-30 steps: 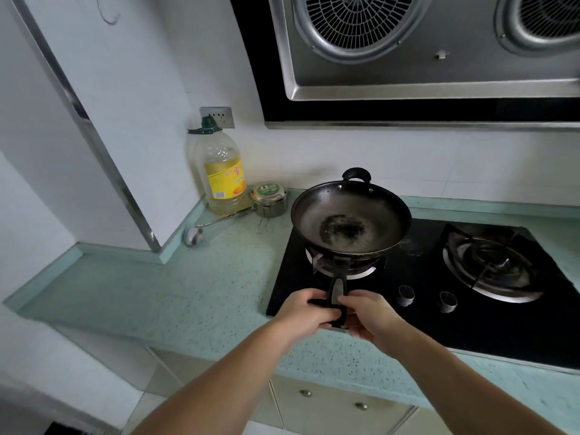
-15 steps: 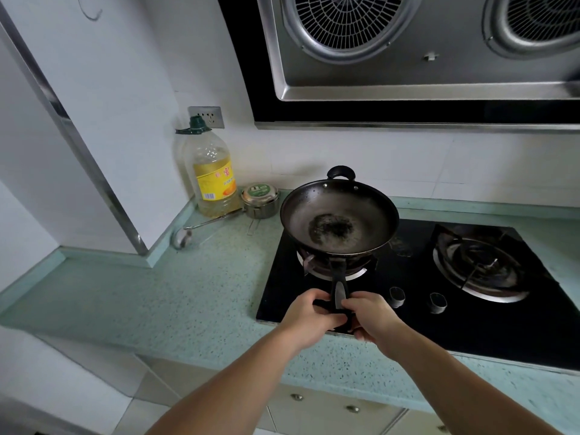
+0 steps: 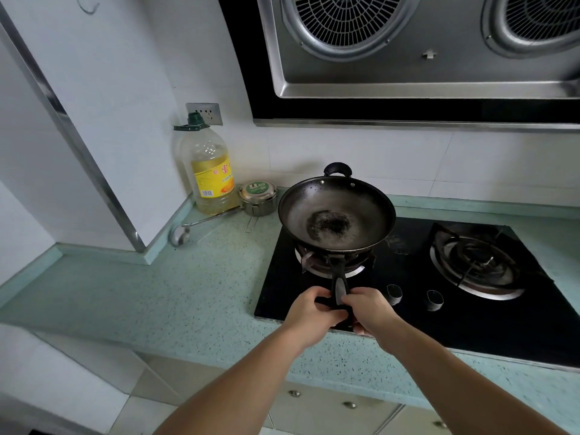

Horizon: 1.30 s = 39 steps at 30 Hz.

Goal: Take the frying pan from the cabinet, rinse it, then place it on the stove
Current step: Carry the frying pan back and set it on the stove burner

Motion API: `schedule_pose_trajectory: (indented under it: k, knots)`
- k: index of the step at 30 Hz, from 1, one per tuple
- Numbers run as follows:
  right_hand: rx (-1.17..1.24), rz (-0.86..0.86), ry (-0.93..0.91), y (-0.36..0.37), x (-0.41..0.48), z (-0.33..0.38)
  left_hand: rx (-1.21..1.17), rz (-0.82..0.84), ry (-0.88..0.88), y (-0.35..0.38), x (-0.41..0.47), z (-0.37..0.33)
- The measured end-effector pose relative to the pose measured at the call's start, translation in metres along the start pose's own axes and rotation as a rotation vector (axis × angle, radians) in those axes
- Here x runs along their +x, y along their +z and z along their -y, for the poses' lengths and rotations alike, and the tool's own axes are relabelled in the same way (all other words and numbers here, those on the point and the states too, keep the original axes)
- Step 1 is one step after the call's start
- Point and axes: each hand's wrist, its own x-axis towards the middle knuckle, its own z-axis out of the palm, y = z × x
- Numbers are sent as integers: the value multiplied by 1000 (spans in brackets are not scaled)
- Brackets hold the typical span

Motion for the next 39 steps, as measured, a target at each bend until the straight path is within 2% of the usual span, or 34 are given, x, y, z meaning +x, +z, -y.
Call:
schedule_pose_trajectory:
  k: [20, 39]
  knots:
    - [82, 57, -20, 13, -11, 9, -31, 7, 28, -18, -15, 1]
    - [-33, 85, -147, 3, -14, 4, -87, -22, 34, -5, -18, -1]
